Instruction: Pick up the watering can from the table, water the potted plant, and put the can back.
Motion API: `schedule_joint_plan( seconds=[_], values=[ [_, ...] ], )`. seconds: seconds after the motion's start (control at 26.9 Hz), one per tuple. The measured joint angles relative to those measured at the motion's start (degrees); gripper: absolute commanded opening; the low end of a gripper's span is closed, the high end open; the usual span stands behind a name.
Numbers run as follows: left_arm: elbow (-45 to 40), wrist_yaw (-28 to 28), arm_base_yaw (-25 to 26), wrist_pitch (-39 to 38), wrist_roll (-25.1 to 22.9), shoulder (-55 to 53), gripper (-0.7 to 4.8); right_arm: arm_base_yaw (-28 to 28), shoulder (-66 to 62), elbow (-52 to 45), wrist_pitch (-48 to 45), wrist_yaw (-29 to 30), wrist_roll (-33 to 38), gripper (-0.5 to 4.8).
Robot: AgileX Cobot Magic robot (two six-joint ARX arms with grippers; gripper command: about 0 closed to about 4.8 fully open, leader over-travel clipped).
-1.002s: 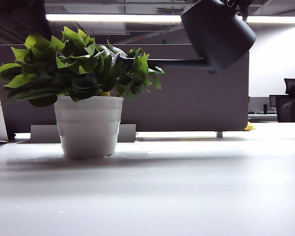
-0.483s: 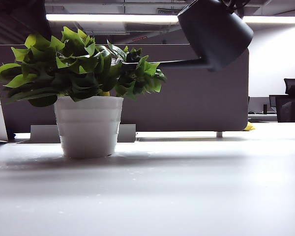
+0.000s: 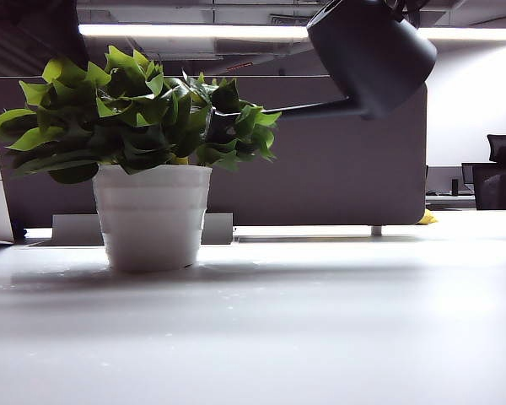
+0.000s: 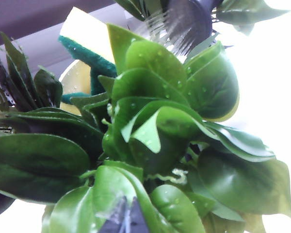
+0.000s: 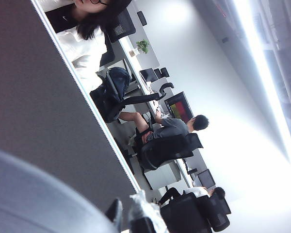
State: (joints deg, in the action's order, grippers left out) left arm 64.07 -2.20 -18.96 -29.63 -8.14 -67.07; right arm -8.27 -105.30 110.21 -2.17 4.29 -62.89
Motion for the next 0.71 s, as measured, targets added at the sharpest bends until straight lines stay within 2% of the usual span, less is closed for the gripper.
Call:
schedule_joint_plan(
  seconds=[0.59, 0.71],
  values=[
    [0.0, 0.0, 0.02, 0.0, 0.0, 0.0, -0.06, -0.07, 0.0, 0.0, 0.0, 0.02, -1.22, -0.06],
    [0.0, 0.0, 0.0, 0.0, 0.0, 0.0, -0.06, 0.04, 0.0, 0.0, 0.17, -0.09, 2.14, -0.06]
  ],
)
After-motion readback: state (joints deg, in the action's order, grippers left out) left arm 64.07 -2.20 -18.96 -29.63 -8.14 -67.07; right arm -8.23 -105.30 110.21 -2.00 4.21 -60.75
